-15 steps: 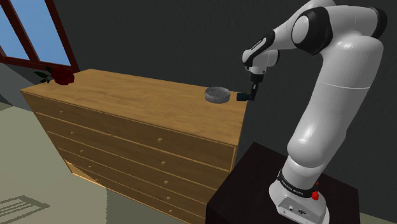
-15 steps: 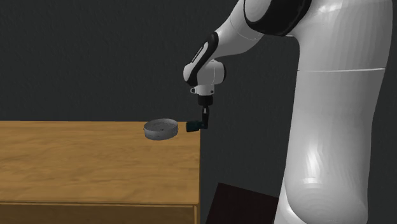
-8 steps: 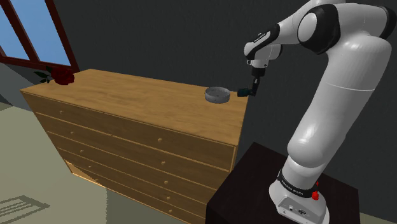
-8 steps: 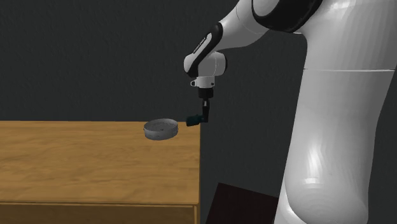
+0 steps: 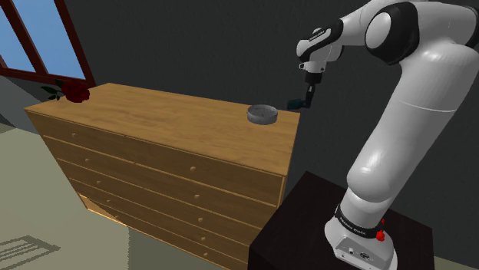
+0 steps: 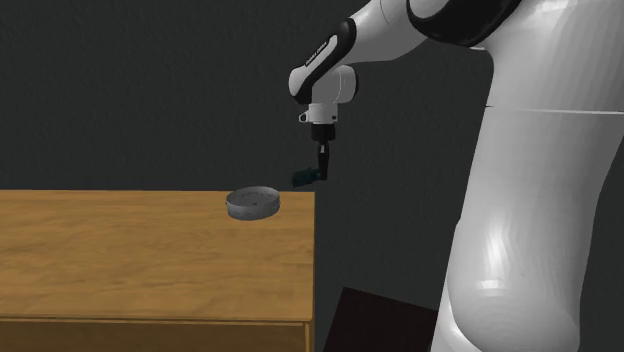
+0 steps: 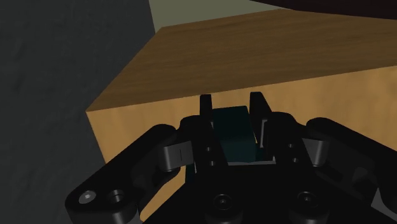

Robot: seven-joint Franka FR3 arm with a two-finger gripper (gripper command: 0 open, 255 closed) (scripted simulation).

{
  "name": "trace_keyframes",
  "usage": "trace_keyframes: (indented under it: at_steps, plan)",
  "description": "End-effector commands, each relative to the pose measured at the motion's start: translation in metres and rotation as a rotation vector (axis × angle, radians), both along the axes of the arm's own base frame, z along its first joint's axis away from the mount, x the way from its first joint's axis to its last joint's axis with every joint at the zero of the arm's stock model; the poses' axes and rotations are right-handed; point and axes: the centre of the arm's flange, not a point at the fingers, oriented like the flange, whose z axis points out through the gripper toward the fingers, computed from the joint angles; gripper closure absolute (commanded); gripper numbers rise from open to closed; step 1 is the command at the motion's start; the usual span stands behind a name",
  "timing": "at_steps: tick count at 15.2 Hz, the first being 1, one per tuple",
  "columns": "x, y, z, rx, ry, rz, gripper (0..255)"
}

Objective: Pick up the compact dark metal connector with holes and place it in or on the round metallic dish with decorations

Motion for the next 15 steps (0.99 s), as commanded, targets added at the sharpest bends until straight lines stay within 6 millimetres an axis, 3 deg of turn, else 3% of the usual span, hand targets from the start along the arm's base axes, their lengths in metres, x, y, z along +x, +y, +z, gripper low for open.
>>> trace_keyframes:
  at_steps: [1, 15]
  plan:
    - [0.000, 0.000, 0.010, 0.000, 0.000, 0.000, 255]
    - [0.179, 0.048, 0.002, 0.000, 0.000, 0.000, 255]
